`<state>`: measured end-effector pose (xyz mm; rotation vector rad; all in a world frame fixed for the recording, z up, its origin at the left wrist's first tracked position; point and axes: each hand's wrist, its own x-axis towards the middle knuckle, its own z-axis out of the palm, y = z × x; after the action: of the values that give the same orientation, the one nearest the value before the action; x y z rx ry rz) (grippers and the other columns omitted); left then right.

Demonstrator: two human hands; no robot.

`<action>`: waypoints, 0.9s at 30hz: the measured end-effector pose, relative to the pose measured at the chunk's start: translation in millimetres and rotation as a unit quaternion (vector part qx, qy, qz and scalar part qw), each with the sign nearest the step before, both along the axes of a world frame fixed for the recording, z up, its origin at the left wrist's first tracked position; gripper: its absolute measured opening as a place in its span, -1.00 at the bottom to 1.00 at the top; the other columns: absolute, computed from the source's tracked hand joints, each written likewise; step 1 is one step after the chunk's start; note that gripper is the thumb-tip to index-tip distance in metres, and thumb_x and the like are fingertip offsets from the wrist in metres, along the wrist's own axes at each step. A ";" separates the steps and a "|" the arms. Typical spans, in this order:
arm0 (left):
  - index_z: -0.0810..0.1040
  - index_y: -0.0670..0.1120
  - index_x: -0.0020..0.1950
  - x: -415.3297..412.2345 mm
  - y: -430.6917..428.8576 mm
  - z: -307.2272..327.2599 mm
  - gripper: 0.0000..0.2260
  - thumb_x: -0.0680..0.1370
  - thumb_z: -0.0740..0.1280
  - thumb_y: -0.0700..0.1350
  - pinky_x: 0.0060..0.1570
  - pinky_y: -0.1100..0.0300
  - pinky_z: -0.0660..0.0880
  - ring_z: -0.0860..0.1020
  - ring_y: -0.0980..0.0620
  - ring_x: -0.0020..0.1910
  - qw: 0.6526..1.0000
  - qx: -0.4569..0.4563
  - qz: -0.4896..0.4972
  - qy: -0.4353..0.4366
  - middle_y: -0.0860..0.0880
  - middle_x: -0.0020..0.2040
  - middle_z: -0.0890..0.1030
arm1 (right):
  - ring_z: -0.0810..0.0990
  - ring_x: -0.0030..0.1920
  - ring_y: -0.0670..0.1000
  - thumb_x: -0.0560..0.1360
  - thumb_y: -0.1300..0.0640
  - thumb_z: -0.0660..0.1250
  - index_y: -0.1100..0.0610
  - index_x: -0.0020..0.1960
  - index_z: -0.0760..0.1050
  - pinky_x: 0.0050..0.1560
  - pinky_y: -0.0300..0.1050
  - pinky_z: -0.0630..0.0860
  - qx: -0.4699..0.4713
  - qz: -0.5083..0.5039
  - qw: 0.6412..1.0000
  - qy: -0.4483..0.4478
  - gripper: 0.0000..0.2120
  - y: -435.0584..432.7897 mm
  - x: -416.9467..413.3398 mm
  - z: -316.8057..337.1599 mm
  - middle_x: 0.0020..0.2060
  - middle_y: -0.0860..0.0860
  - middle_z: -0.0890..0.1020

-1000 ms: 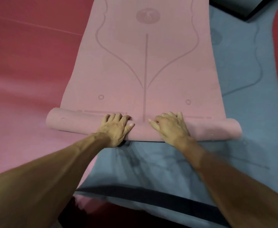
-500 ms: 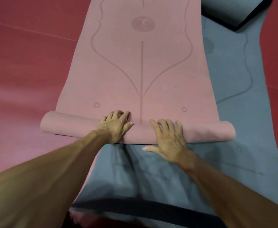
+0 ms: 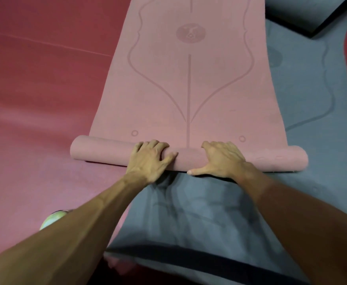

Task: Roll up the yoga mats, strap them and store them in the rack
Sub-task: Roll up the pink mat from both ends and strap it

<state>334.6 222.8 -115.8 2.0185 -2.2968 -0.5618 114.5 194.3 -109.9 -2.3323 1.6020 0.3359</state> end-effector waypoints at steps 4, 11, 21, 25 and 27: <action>0.51 0.12 0.23 6.3 2.1 4.6 -0.62 0.58 0.08 0.25 0.33 0.03 0.18 0.42 0.02 0.25 0.998 0.061 -0.001 0.035 0.05 0.20 0.51 | 0.55 0.12 0.16 0.24 -0.56 0.24 0.09 0.14 0.40 0.00 0.01 0.36 0.027 0.003 1.000 -0.011 -0.19 9.9 1.3 6.7 0.10 0.11 0.60; 0.40 0.11 0.30 15.1 57.6 9.0 -0.25 0.34 -0.23 0.43 0.27 0.06 0.19 0.40 0.01 0.23 0.995 0.070 -0.063 -0.021 0.06 0.21 0.48 | 0.53 0.16 0.14 0.24 -0.56 0.23 0.08 0.24 0.38 0.05 0.01 0.38 0.094 0.007 0.996 -0.007 -0.15 53.7 4.8 12.9 0.16 0.09 0.58; 0.36 0.12 0.30 23.9 110.5 8.6 -0.17 0.36 -0.43 0.44 0.20 0.05 0.28 0.42 0.00 0.19 0.991 0.047 -0.093 -0.080 0.07 0.17 0.48 | 0.53 0.18 0.16 0.22 -0.55 0.29 0.09 0.20 0.26 0.11 0.02 0.37 0.123 -0.027 0.992 -0.026 -0.14 109.9 18.1 13.7 0.20 0.09 0.54; 0.33 0.15 0.32 21.7 102.7 -2.1 -0.13 0.32 -0.50 0.43 0.19 0.04 0.27 0.41 0.00 0.20 0.992 0.038 -0.088 -0.083 0.08 0.19 0.47 | 0.46 0.16 0.10 0.23 -0.59 0.15 0.07 0.13 0.32 0.16 0.02 0.35 0.055 -0.011 0.998 -0.034 -0.19 114.9 16.0 1.5 0.12 0.03 0.49; 0.33 0.15 0.32 21.6 101.2 -4.7 -0.11 0.30 -0.51 0.44 0.16 0.05 0.26 0.41 0.00 0.20 0.991 0.034 -0.091 -0.090 0.07 0.18 0.47 | 0.45 0.05 0.12 0.24 -0.60 0.02 0.09 0.05 0.42 0.08 0.03 0.36 -0.033 0.031 0.998 -0.036 -0.18 117.5 14.6 -9.2 0.01 0.03 0.48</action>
<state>356.2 324.0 -120.5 1.9769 -2.6208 -0.4914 129.1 311.8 -119.1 -2.4180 1.5312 0.2126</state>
